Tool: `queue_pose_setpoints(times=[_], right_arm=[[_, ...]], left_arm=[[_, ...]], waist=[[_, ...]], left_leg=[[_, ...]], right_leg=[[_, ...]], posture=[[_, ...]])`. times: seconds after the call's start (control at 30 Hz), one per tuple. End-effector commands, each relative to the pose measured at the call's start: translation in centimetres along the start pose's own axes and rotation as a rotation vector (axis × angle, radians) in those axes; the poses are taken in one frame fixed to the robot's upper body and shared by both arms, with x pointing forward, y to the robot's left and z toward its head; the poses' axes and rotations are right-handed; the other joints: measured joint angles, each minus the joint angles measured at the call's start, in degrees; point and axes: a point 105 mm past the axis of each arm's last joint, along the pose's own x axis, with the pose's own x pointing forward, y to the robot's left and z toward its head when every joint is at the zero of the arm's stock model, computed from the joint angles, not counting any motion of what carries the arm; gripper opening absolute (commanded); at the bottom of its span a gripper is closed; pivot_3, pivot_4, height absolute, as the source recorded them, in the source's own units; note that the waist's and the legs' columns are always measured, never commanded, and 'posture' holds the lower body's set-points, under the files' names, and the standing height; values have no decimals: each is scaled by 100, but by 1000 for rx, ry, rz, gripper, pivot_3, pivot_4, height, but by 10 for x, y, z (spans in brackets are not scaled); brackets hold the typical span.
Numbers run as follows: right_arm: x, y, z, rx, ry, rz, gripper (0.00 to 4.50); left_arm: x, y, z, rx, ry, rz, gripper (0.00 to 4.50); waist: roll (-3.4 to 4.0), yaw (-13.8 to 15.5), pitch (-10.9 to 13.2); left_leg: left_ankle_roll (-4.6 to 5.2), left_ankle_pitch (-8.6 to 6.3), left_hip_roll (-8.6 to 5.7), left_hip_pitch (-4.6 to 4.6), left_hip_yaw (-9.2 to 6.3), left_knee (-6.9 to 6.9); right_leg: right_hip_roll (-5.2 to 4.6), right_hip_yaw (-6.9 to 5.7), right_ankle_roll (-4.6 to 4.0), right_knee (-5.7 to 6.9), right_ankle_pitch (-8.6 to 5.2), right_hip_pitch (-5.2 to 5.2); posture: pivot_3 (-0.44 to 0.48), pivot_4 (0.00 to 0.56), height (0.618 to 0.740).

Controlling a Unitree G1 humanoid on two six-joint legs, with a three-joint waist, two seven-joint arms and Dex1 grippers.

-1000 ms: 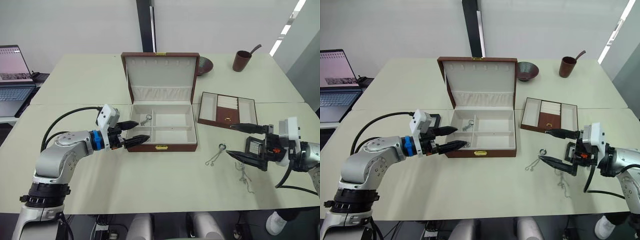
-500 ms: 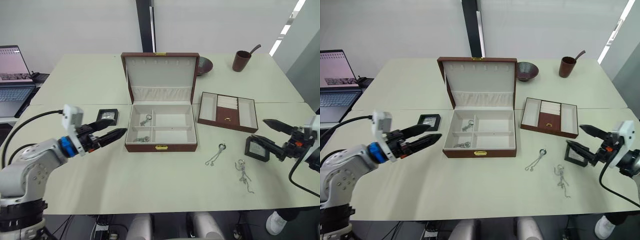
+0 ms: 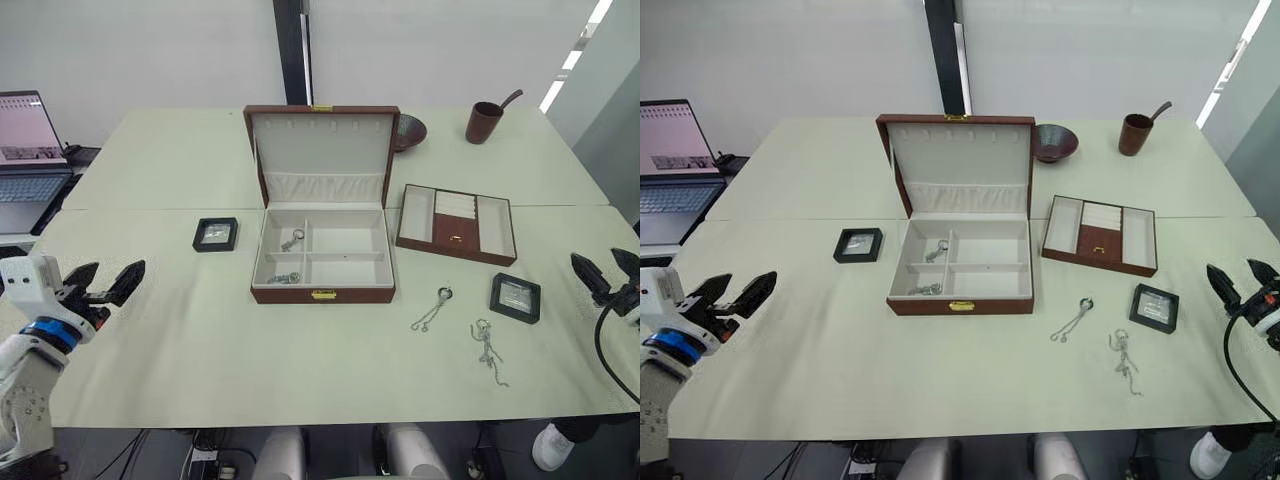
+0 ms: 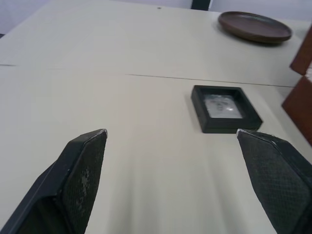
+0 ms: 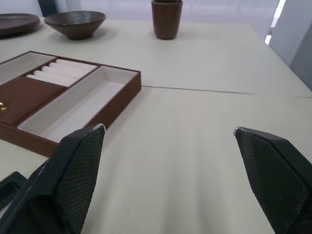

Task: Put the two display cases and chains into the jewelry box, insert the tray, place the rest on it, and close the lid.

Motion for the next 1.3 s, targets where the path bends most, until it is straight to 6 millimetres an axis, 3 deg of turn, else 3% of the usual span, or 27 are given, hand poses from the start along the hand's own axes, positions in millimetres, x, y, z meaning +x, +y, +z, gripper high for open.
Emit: queue_pose_setpoints(times=[0.03,0.27,0.63,0.87,1.0,1.2,1.3], right_arm=[[-1,-14,9,-44,-56,-80,4500],[0,-19,-4,-61,-39,-143,4500],[0,-17,-7,-45,-44,-122,4500],[7,1,12,-47,-107,11,4500],[14,30,39,-65,-161,217,4500],[2,121,79,-96,-143,724,4500],[-8,154,94,-110,-126,885,4500]], left_arm=[[-5,19,5,51,-59,142,4422],[-9,39,-15,39,-61,309,4422],[0,32,-19,45,-46,254,4422],[14,19,-14,70,-35,156,4422],[30,8,-10,117,-10,44,4422],[55,-28,1,201,43,-236,4422],[64,-44,3,269,78,-366,4422]], waist=[[0,-1,0],[0,-3,-1],[0,-4,-1],[1,-3,-1],[1,-3,-2],[3,3,-2],[3,8,-2]], left_leg=[[0,0,0,-1,0,-1],[0,0,0,0,0,0],[0,0,1,0,1,0],[0,0,1,1,1,0],[0,0,0,1,-1,-1],[0,0,2,-3,-9,-1],[0,0,2,-4,-11,0]], right_leg=[[0,1,0,0,0,-1],[0,0,0,1,0,0],[-1,0,1,1,1,0],[-1,0,1,2,1,0],[1,-2,1,3,1,0],[1,-10,1,4,1,0],[0,-13,1,4,1,0]], posture=[[0,150,740],[0,150,740],[0,150,740],[0,150,740],[0,150,740],[0,150,740],[0,150,740]])
